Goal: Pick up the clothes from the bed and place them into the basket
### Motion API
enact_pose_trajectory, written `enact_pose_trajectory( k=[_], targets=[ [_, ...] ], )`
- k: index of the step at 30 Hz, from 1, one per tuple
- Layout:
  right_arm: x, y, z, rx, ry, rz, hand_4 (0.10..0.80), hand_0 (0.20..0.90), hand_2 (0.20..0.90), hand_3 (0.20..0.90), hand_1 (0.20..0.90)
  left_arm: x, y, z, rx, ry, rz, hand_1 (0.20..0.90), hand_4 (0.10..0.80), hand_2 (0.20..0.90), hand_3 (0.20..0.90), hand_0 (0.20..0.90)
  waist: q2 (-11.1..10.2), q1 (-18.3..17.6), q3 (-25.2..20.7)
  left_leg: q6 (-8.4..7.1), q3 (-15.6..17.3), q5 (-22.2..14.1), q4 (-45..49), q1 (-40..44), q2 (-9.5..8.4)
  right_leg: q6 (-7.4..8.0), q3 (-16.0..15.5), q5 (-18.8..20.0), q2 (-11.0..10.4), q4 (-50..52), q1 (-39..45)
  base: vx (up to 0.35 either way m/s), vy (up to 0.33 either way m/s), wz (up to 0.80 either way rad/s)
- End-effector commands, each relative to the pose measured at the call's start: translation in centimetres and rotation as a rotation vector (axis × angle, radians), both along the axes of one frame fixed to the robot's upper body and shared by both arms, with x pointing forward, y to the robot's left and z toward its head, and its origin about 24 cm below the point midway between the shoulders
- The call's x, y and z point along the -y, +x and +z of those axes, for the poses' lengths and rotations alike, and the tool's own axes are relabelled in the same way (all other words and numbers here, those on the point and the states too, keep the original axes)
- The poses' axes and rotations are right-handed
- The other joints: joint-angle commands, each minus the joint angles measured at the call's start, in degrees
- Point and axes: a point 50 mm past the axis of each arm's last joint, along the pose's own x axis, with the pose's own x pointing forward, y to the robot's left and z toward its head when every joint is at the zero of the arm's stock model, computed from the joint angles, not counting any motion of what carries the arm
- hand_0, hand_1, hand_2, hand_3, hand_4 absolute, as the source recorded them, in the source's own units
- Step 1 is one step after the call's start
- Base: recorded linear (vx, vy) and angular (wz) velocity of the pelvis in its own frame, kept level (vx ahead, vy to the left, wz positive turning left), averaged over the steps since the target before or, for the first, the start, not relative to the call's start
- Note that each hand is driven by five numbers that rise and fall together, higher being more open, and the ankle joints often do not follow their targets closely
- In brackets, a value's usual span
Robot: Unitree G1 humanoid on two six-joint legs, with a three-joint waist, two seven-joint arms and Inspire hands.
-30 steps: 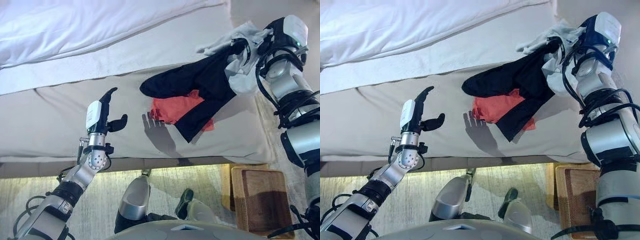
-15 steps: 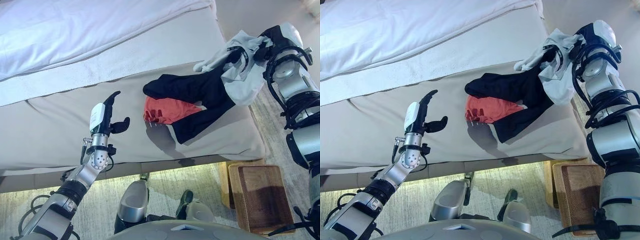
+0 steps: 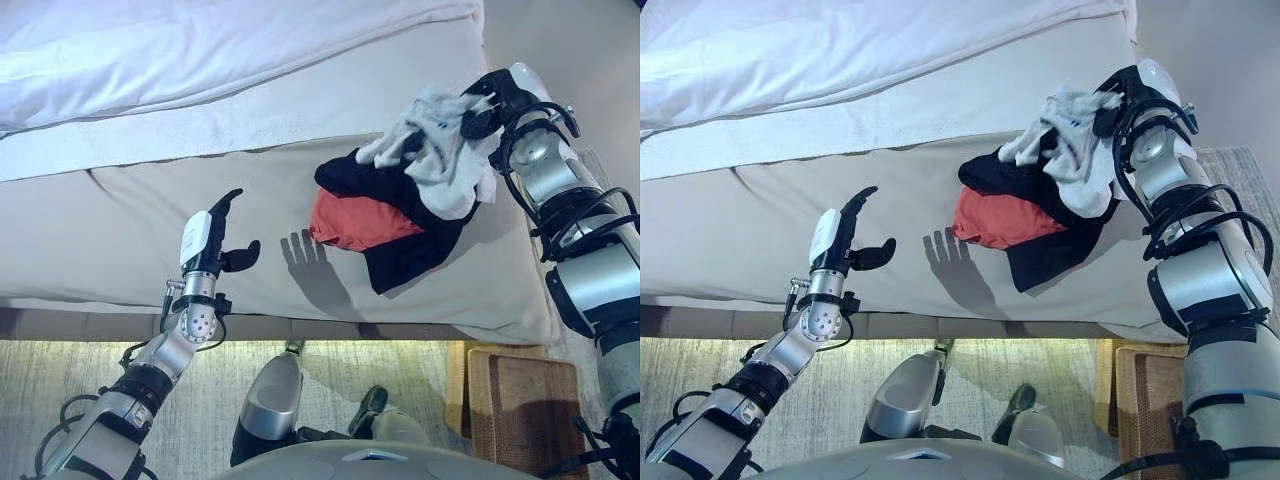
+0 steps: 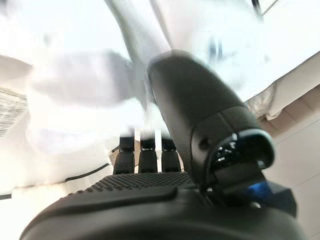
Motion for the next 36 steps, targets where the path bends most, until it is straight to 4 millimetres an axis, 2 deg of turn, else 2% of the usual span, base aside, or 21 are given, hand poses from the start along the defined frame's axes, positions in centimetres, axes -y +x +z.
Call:
enact_pose_trajectory(
  k=[1,11,17,28,31,36],
  targets=[
    [0.3,-0.2,-0.6,-0.024,-0.104,0.01,0.8,0.9,0.9,0.9,0.9,-0.2,-1.1,0.1,0.056,-0.008,-0.041,0.9,0.8,0.9,0.9,0.9,-1.1,-0.56,-13.14,-2.23,1.37,-6.97,0.38,1.65,3.63,-0.85,1.63,2.08,-1.93,2.92,-4.18,0.0,0.0,0.0],
    [0.6,-0.6,-3.7,-0.135,-0.182,0.003,0.8,0.9,0.9,0.9,0.9,0.1,-1.0,0.2,0.074,-0.008,-0.042,0.9,0.8,0.9,0.9,0.9,-0.26,-1.57,-11.53,-2.14,1.98,-6.57,-0.02,1.14,3.88,-1.07,2.52,2.26,-1.59,3.09,-5.75,-0.005,-0.012,-0.01],
    [0.8,-0.7,-4.4,-0.133,-0.221,-0.033,0.8,0.9,0.9,0.9,0.9,0.4,-0.6,0.7,0.11,-0.027,-0.04,0.9,0.8,0.9,0.9,0.9,0.93,-2.01,-9.42,-2.03,1.71,-6.32,0.34,-0.46,3.53,-1.2,3.08,2.21,-1.74,3.85,-7.8,-0.055,-0.008,-0.04],
    [0.5,-0.7,-5.8,-0.162,-0.157,-0.044,0.8,0.9,0.9,0.9,0.9,1.4,0.1,2.0,0.186,-0.083,-0.048,0.9,0.8,0.9,0.9,0.9,3.93,-1.99,-4.76,-1.77,0.52,-5.73,1.27,-4.11,2.17,-1.84,3.23,1.8,-2.3,6.01,-12.06,-0.056,0.007,-0.01],
    [0.3,-0.6,-5.6,-0.152,-0.155,-0.046,0.8,0.9,0.9,0.9,0.9,1.5,0.1,2.3,0.196,-0.092,-0.05,0.9,0.8,0.9,0.9,0.9,4.49,-1.71,-4.04,-1.7,0.27,-5.73,1.69,-5.09,1.8,-2.03,2.98,1.47,-2.44,6.74,-13.19,-0.042,0.012,0.01],
    [0.3,-0.3,-3.8,-0.086,-0.161,-0.079,0.8,0.9,0.9,0.9,0.9,1.8,0.3,2.8,0.235,-0.118,-0.058,0.9,0.8,0.9,0.9,0.9,6.02,-1.31,-0.61,-1.18,0.33,-6.88,6.15,-8.27,0.23,-2.64,2.66,0.29,-3.46,10.93,-16.43,-0.091,0.032,-0.01]
  ],
)
